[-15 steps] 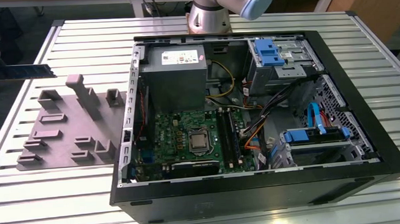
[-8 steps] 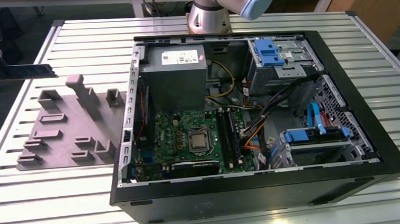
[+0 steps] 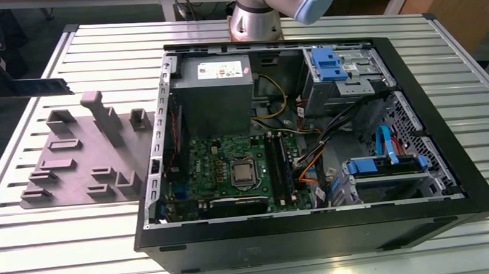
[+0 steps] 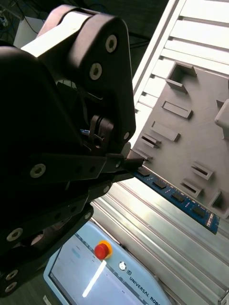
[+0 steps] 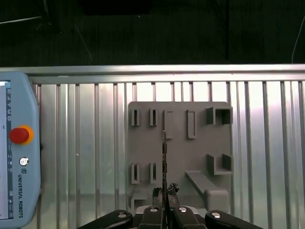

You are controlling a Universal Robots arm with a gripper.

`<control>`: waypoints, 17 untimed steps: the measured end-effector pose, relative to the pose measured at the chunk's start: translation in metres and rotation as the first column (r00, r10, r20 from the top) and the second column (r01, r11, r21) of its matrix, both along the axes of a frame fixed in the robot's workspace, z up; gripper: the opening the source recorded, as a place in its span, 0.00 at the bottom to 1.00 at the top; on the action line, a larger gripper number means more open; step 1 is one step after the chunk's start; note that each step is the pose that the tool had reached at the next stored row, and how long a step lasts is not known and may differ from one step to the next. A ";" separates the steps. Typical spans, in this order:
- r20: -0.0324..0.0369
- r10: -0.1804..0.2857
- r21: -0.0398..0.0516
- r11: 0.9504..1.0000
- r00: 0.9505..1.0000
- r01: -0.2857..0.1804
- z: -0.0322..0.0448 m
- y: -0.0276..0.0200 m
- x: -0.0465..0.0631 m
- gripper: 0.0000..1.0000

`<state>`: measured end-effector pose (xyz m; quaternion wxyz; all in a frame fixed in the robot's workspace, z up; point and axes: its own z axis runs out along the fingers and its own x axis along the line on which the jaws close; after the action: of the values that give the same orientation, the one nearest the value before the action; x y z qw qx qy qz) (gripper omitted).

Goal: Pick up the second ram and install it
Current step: 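Pick up the second ram and move it above second insertion slot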

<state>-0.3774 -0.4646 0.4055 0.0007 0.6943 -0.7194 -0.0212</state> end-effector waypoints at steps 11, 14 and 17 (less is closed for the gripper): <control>0.000 0.000 0.000 1.000 1.000 0.000 0.0000 0.0000 0.014 0.14; 0.000 0.000 0.000 1.000 1.000 0.000 0.0000 0.0000 0.019 0.14; 0.000 0.000 0.000 1.000 1.000 0.000 0.0000 0.0000 0.022 0.14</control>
<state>-0.3550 -0.4646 0.4055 0.0006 0.6943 -0.7194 -0.0212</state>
